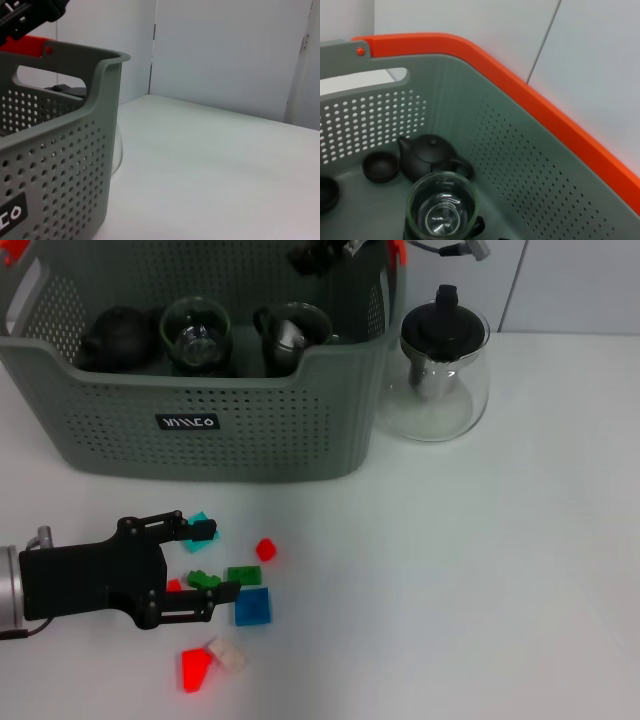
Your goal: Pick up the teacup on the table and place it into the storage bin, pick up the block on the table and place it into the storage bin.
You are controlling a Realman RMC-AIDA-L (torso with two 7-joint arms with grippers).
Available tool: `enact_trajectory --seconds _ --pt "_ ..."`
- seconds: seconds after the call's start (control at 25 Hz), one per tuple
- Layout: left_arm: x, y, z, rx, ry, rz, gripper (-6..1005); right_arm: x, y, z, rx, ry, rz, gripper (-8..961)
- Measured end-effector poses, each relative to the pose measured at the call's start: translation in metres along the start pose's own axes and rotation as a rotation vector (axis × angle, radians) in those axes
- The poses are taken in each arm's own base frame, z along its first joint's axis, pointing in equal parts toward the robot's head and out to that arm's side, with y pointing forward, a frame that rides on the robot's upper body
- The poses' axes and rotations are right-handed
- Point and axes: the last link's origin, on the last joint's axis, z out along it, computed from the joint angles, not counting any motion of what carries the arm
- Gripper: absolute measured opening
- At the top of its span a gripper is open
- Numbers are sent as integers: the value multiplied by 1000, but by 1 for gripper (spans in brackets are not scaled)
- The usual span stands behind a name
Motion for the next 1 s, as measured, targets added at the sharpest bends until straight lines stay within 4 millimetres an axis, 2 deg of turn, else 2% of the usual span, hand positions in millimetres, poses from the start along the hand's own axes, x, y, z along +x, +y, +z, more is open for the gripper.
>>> enact_trajectory --seconds 0.16,0.28,0.4,0.48,0.6,0.72,0.84,1.0 --pt "0 0 0 0 0 0 812 -3 -4 -4 13 -18 -10 379" --pt "0 1 0 -4 2 -1 812 -7 -7 -14 5 -59 0 440" --pt "0 2 -1 -7 4 -1 812 -9 -6 -35 -62 -148 33 594" --pt "0 2 -1 -8 4 -2 812 -4 -6 -56 -134 -245 64 697" --pt "0 2 -1 -10 5 0 812 2 -4 -89 -233 -392 86 762" --pt "1 2 -2 -19 5 4 812 18 -1 -122 -341 -517 95 826" --pt "2 3 -2 -23 6 6 812 46 3 -149 -463 -602 84 826" --pt "3 4 -3 -36 10 7 811 85 7 -167 -567 -606 59 827"
